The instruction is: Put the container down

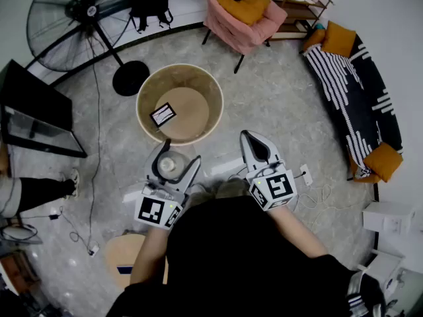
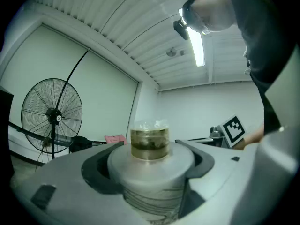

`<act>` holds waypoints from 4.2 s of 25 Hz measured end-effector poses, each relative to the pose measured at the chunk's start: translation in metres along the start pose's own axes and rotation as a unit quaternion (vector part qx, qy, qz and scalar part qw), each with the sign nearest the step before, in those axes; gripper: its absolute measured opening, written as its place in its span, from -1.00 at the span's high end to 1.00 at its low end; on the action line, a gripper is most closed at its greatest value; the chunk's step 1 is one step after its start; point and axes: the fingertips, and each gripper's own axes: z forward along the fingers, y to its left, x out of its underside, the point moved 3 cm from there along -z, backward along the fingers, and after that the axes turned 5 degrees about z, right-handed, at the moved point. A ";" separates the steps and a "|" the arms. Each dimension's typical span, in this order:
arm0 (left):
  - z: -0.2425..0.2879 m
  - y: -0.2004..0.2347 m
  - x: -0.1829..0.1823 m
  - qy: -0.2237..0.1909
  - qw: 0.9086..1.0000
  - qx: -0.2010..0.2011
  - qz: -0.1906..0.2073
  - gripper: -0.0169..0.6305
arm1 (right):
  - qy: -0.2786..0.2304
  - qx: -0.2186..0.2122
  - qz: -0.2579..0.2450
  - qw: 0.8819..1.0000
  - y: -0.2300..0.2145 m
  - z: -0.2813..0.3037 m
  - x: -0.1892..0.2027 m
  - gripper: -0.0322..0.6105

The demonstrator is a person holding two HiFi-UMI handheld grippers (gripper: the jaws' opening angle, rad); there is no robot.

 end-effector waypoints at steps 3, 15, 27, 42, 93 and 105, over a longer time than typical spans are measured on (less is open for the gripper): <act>-0.011 0.002 0.009 0.003 1.000 0.008 -0.008 -0.14 | -0.003 0.002 0.004 1.000 0.009 0.002 0.006 0.83; 0.026 0.004 0.021 0.016 1.000 0.013 -0.006 -0.14 | 0.008 0.014 0.016 1.000 -0.019 0.003 0.020 0.83; 0.163 0.011 0.027 0.015 0.999 -0.030 -0.008 -0.14 | 0.008 -0.016 0.029 0.999 -0.159 0.070 0.008 0.83; 0.357 0.007 0.023 0.011 0.996 -0.092 -0.022 -0.14 | 0.011 -0.095 0.042 0.995 -0.355 0.167 -0.037 0.83; 0.704 0.226 0.028 0.004 0.992 -0.123 -0.023 -0.14 | 0.052 -0.063 -0.018 0.996 -0.625 0.482 -0.114 0.83; 0.729 0.295 0.040 -0.010 0.937 -0.342 -0.065 -0.14 | 0.053 -0.322 -0.046 0.944 -0.623 0.640 -0.127 0.83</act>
